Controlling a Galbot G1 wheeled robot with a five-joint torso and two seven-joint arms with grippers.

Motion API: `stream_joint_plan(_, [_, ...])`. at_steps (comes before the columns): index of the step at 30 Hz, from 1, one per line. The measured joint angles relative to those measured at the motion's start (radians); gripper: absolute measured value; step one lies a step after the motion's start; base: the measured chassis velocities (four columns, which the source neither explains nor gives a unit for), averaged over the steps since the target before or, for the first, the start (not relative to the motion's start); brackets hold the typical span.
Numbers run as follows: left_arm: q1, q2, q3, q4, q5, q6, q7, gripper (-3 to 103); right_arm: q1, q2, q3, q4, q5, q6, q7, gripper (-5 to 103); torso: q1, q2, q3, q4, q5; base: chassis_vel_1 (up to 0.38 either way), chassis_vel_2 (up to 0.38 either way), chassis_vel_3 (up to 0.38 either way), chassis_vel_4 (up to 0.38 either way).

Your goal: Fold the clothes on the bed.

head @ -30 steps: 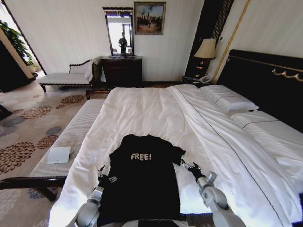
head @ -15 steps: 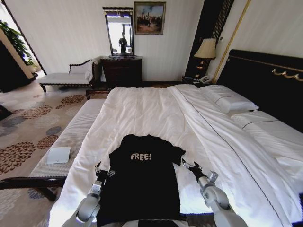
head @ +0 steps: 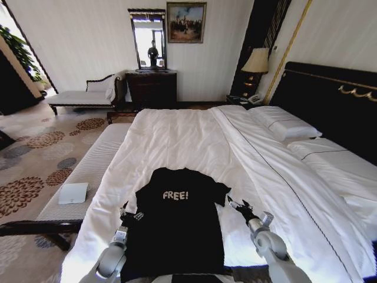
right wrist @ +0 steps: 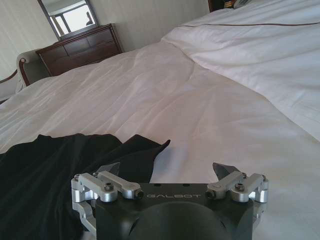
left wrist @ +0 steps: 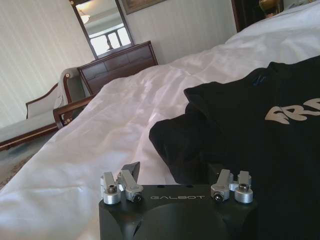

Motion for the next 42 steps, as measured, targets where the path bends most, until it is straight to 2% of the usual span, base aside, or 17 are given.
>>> stream_joint_plan(1, [-0.001,0.0,0.0,0.0,0.001,-0.002,0.0,72,-0.001,0.0,0.001,0.001,0.001,0.0,0.0,100,0.0,0.0,0.0,0.0,0.0,0.0,0.0,0.0,0.0])
stream_joint_plan(3, [-0.001,0.0,0.002,-0.001,0.002,-0.002,0.0,56,-0.005,0.0,0.005,0.002,0.003,0.0,0.0,100,0.0,0.0,0.0,-0.0001,0.0,0.0,0.0,0.0,0.0])
stream_joint_plan(5, [-0.001,0.0,0.002,-0.001,0.001,-0.002,0.0,56,-0.006,0.0,0.006,0.002,0.003,0.0,0.0,100,0.0,0.0,0.0,0.0,0.0001,0.0,0.0,0.0,0.0])
stream_joint_plan(9, [-0.001,0.0,0.003,0.001,0.001,-0.002,0.0,34,-0.017,0.0,0.013,0.009,0.003,0.0,0.0,100,0.0,0.0,0.0,-0.0001,0.0,0.0,0.0,0.0,0.0])
stream_joint_plan(11, [-0.002,0.0,0.004,0.002,0.001,-0.002,0.0,34,-0.018,-0.001,0.015,0.01,0.004,0.0,0.0,100,0.0,0.0,0.0,0.0,0.0,0.0,0.0,0.0,0.0])
stream_joint_plan(14, [-0.007,0.001,0.006,0.003,-0.001,-0.002,0.0,19,-0.021,-0.003,0.019,0.013,0.005,0.0,0.0,100,0.0,0.0,0.0,-0.0001,0.0,0.0,0.0,0.0,0.0])
stream_joint_plan(17, [-0.009,0.002,0.006,0.003,-0.005,-0.002,0.001,13,-0.022,-0.002,0.019,0.014,0.005,0.0,0.0,100,0.0,0.0,0.0,0.0,0.0,0.0,0.0,0.0,0.0])
stream_joint_plan(19, [-0.011,0.005,0.005,0.002,-0.014,0.001,0.001,3,-0.023,0.001,0.019,0.018,0.005,0.0,-0.001,100,0.0,0.0,0.0,-0.0001,0.0,0.0,0.0,0.0,0.0])
stream_joint_plan(26, [-0.028,0.008,-0.003,-0.002,-0.064,0.024,-0.005,2,-0.023,0.006,0.012,0.018,0.0,0.001,-0.002,100,0.0,0.0,0.0,0.0,0.0,0.0,0.0,0.0,0.0])
stream_joint_plan(29, [-0.058,0.004,-0.018,-0.007,-0.185,0.069,-0.032,2,-0.027,0.007,0.011,0.019,-0.002,0.002,-0.004,100,0.0,0.0,0.0,0.0001,-0.0001,0.0,0.0,0.0,0.0])
stream_joint_plan(31, [-0.068,0.003,-0.023,-0.008,-0.222,0.084,-0.039,2,-0.028,0.007,0.011,0.02,-0.002,0.002,-0.005,100,0.0,0.0,0.0,0.0,0.0,0.0,0.0,0.0,0.0])
stream_joint_plan(33, [-0.102,0.0,-0.035,-0.011,-0.341,0.129,-0.063,2,-0.031,0.007,0.012,0.02,-0.003,0.003,-0.008,100,0.0,0.0,0.0,0.0,-0.0001,0.0,0.0,0.0,0.0])
stream_joint_plan(34, [-0.102,0.0,-0.035,-0.011,-0.341,0.129,-0.063,2,-0.031,0.007,0.012,0.02,-0.003,0.003,-0.008,100,0.0,0.0,0.0,0.0,-0.0001,0.0,0.0,0.0,0.0])
stream_joint_plan(35, [-0.128,-0.001,-0.041,-0.012,-0.422,0.159,-0.082,2,-0.034,0.007,0.012,0.02,-0.005,0.005,-0.009,100,0.0,0.0,0.0,-0.0001,-0.0001,0.0,0.0,0.0,0.0])
stream_joint_plan(38, [-0.178,-0.005,-0.054,-0.007,-0.559,0.195,-0.118,2,-0.039,0.011,0.013,0.02,-0.01,0.008,-0.014,100,0.0,0.0,0.0,-0.0002,0.0,0.0,0.0,0.0,0.0])
stream_joint_plan(39, [-0.178,-0.005,-0.054,-0.007,-0.559,0.195,-0.118,2,-0.039,0.011,0.013,0.02,-0.01,0.008,-0.014,100,0.0,0.0,0.0,-0.0002,0.0,0.0,0.0,0.0,0.0])
stream_joint_plan(42, [-0.217,-0.015,-0.06,0.007,-0.651,0.215,-0.146,2,-0.042,0.014,0.013,0.022,-0.015,0.01,-0.017,100,0.0,0.0,0.0,-0.0001,-0.0001,0.0,0.0,0.0,0.0])
